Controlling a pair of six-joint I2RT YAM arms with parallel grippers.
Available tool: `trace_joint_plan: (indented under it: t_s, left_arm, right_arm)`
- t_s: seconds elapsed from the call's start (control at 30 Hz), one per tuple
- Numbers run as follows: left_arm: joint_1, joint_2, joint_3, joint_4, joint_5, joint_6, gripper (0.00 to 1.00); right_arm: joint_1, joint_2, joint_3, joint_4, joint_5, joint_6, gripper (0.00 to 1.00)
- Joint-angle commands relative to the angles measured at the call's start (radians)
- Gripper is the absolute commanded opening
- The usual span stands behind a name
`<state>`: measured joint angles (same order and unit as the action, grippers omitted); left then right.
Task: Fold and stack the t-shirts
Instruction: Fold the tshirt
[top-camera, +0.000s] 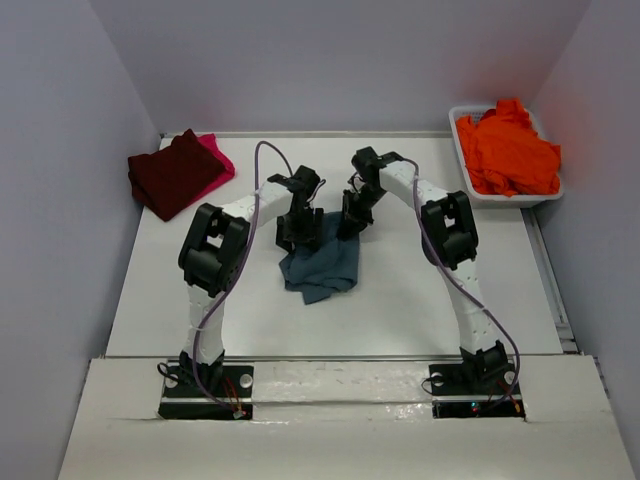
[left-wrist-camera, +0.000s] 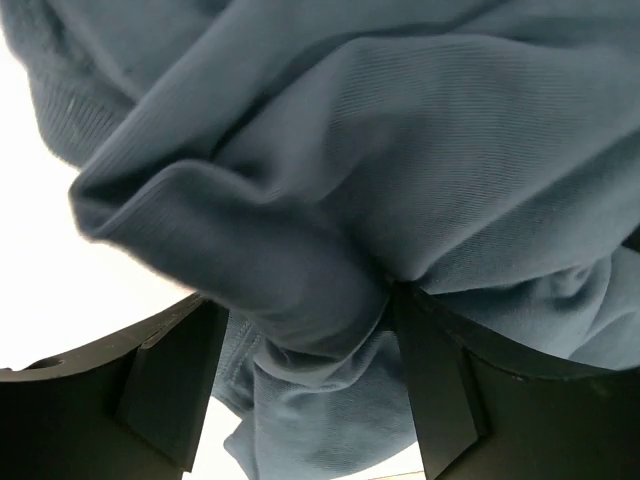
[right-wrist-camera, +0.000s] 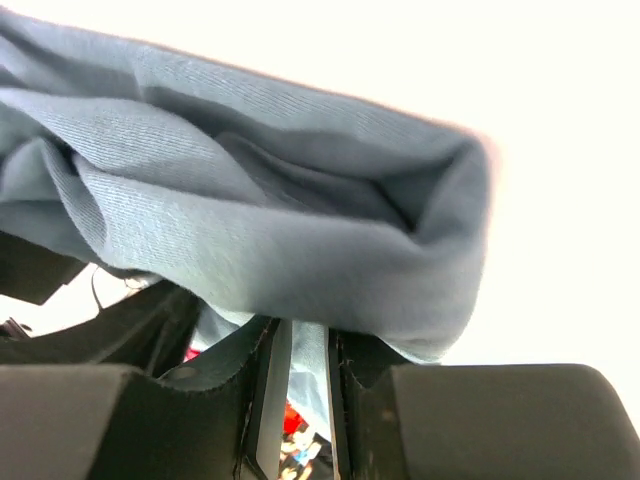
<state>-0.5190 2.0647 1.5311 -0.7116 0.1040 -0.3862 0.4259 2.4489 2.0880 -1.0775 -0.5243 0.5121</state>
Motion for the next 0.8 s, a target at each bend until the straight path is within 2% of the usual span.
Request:
trace_joint_plan:
  t_s: [0.0, 0.17, 0.37, 0.57, 0.77]
  left_arm:
    - [0.008, 0.023, 0.012, -0.032, 0.014, -0.020, 0.81]
    - [0.065, 0.078, 0.081, -0.040, 0.014, -0.023, 0.81]
    - [0.138, 0.103, 0.169, -0.074, -0.015, -0.007, 0.81]
    - [0.159, 0.129, 0.233, -0.095, -0.007, 0.007, 0.81]
    - [0.159, 0.117, 0.210, -0.071, 0.025, 0.001, 0.80]
  right_arm:
    - [-0.016, 0.091, 0.133, 0.005, 0.130, -0.058, 0.26]
    - [-0.039, 0.095, 0.147, 0.004, 0.130, -0.089, 0.26]
    - [-0.059, 0.039, 0.067, 0.025, 0.150, -0.107, 0.27]
    - [-0.059, 0.007, 0.052, 0.031, 0.152, -0.118, 0.27]
    - [-0.059, -0.050, 0.061, 0.016, 0.113, -0.104, 0.28]
